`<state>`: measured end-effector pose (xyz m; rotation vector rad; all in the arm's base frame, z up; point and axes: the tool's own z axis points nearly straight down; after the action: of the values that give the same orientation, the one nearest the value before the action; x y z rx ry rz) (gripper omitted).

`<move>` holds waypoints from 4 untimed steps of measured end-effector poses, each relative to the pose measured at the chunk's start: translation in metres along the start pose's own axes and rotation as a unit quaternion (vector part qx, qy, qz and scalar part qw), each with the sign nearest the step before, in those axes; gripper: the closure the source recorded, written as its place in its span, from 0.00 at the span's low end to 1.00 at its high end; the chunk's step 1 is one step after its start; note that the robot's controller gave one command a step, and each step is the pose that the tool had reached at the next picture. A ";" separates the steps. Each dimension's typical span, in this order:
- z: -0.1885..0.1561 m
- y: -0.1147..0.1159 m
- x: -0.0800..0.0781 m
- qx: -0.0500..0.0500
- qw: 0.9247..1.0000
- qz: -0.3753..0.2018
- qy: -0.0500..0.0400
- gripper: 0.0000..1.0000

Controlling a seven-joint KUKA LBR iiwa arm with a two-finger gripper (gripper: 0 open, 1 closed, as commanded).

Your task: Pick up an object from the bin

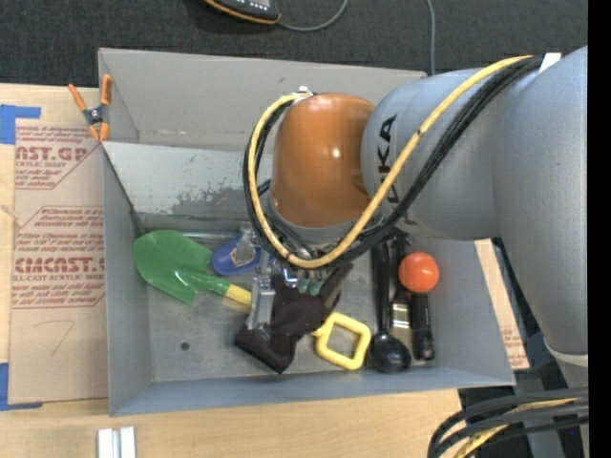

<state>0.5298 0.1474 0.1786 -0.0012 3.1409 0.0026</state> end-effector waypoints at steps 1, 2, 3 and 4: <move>0.000 0.000 0.000 0.000 1.000 0.000 0.000 0.00; 0.001 -0.001 0.000 0.000 1.000 -0.007 -0.001 0.00; -0.004 -0.001 0.032 0.000 0.989 -0.145 -0.001 0.00; 0.017 -0.022 0.018 0.001 0.999 -0.047 0.000 0.00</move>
Offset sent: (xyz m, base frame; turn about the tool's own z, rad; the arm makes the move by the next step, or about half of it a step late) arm -0.0135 -0.0211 -0.0437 -0.2703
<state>0.5118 0.1250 0.1618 -0.1494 3.1380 -0.0009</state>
